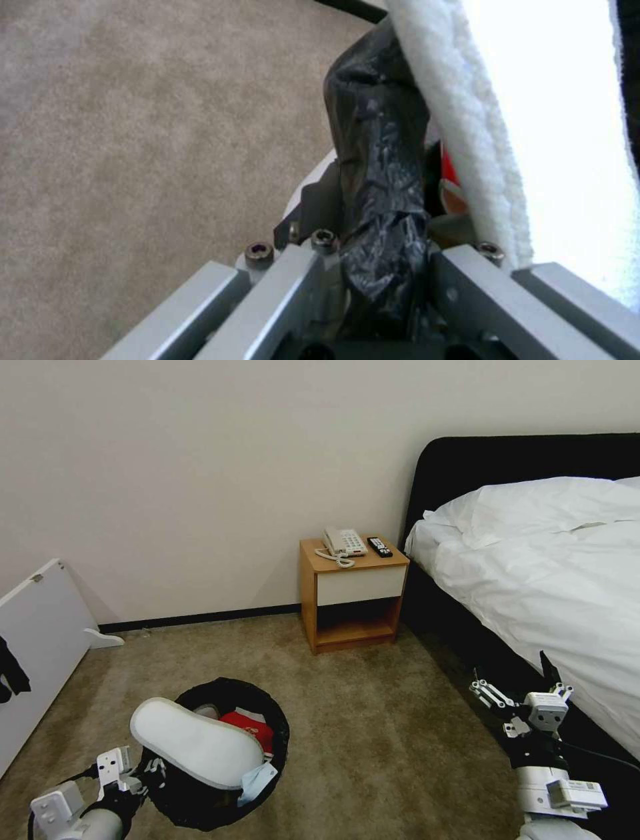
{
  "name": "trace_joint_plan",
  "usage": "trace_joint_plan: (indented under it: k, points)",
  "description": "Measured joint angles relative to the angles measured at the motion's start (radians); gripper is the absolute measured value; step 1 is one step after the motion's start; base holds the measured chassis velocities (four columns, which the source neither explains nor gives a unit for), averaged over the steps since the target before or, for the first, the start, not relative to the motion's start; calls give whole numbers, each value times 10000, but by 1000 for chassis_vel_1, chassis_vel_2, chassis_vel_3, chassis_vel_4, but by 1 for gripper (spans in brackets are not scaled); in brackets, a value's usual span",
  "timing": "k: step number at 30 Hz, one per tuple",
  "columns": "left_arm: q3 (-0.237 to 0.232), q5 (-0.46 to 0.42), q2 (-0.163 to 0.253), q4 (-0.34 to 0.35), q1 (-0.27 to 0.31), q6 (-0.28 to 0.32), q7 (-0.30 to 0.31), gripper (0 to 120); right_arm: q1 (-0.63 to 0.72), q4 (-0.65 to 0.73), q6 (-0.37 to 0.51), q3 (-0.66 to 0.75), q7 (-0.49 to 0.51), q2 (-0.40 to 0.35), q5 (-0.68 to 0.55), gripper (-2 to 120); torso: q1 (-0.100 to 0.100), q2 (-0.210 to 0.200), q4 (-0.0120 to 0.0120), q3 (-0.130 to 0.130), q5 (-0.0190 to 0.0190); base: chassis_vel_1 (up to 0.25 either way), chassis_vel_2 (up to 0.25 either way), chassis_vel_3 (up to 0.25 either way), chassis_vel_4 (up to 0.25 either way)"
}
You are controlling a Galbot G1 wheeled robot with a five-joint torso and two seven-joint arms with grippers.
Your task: Pick up the trash bin, then pick up the garbage from the floor and place it into the trash bin.
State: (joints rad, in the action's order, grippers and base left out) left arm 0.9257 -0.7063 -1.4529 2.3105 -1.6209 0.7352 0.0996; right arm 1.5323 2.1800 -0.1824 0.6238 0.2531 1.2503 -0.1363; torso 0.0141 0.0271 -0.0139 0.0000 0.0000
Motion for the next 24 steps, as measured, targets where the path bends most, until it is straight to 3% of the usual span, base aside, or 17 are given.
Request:
trace_joint_plan:
  k: [24]
  points:
    - [110,-285,84,182,2,5,76,1,58,50,19,-41,-74,59,16,100,0,0,0,0,0,0,0,0,0]
